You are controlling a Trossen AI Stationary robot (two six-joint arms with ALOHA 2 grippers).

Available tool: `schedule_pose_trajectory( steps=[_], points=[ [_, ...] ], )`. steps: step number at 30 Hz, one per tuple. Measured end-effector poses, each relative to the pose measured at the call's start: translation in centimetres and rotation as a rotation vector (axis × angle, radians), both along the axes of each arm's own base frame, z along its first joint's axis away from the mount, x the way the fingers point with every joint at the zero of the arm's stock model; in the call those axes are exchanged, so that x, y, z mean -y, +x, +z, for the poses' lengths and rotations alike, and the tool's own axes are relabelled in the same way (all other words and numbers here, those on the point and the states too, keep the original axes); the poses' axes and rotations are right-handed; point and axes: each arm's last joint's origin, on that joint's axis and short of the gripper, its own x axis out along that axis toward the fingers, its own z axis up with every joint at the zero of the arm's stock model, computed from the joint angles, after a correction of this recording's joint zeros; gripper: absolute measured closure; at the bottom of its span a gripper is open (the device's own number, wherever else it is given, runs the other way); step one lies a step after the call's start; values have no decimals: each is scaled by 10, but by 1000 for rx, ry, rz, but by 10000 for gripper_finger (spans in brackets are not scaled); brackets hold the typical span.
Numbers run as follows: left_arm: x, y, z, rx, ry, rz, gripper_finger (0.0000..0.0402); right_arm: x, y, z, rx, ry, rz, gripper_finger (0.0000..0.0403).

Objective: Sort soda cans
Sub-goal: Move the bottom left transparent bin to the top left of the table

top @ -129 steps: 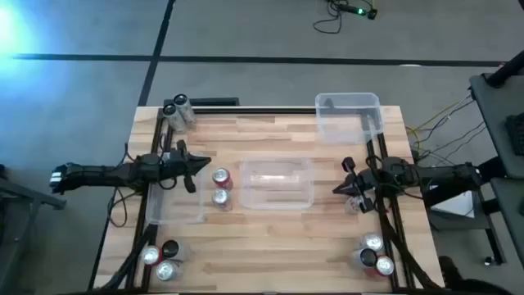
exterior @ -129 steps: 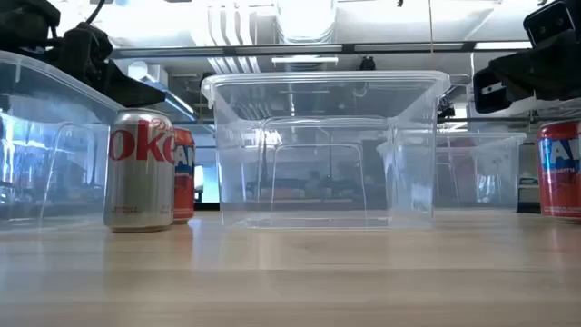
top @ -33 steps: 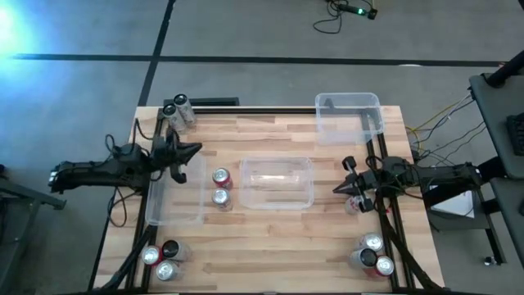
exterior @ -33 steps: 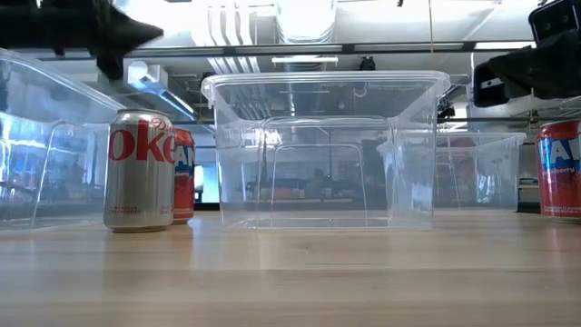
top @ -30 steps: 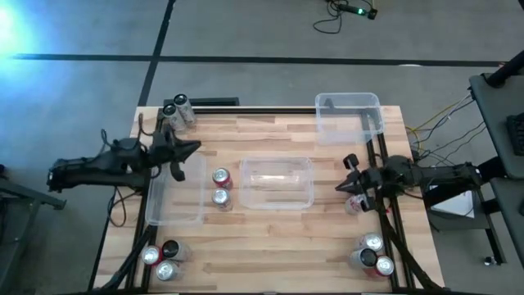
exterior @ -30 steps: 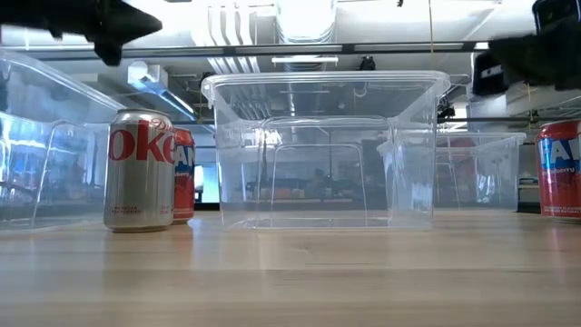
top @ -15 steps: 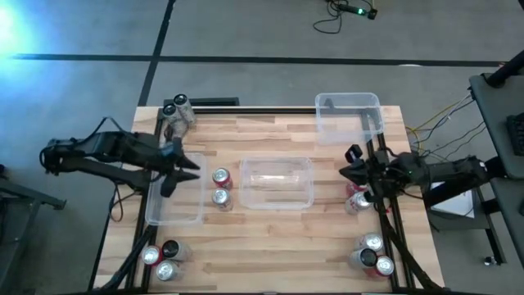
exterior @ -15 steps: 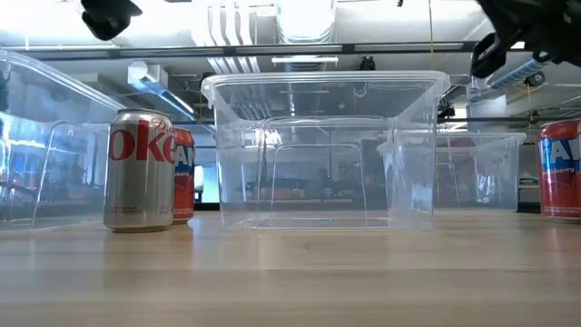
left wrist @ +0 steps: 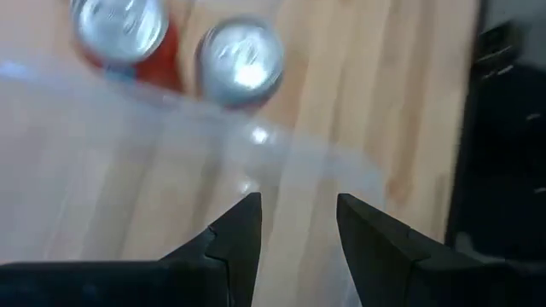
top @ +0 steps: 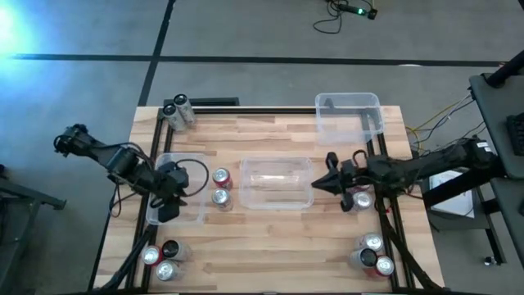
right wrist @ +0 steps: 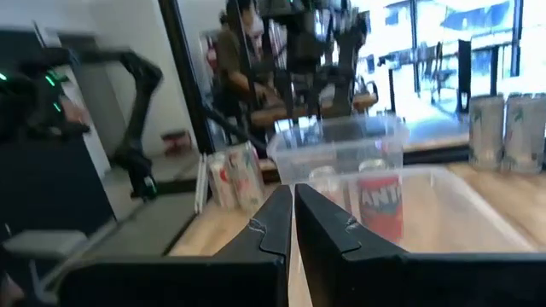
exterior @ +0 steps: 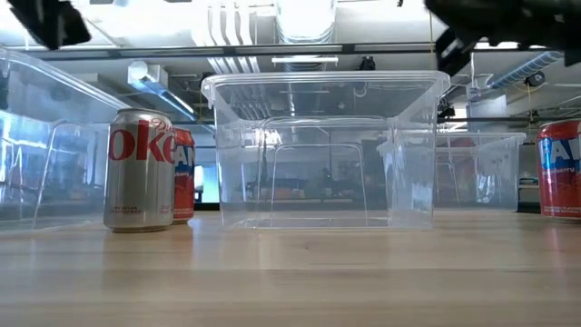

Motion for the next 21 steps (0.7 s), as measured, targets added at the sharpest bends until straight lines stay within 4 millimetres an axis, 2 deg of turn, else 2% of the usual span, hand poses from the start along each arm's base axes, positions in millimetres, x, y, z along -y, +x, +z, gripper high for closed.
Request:
schedule_pose_trajectory(
  steps=[6,10,15,21],
  points=[
    [13,4,7,-22,-28,-2,255,-5,32,2,-88,-16,23,390],
    [24,7,3,-71,-55,-21,225,-9,50,2,-132,-17,65,379],
    [43,12,-8,-135,-18,-82,185,-11,67,0,-214,-33,72,321],
    [63,18,-17,-192,17,-124,182,-12,78,4,-241,-49,71,254]
  ],
)
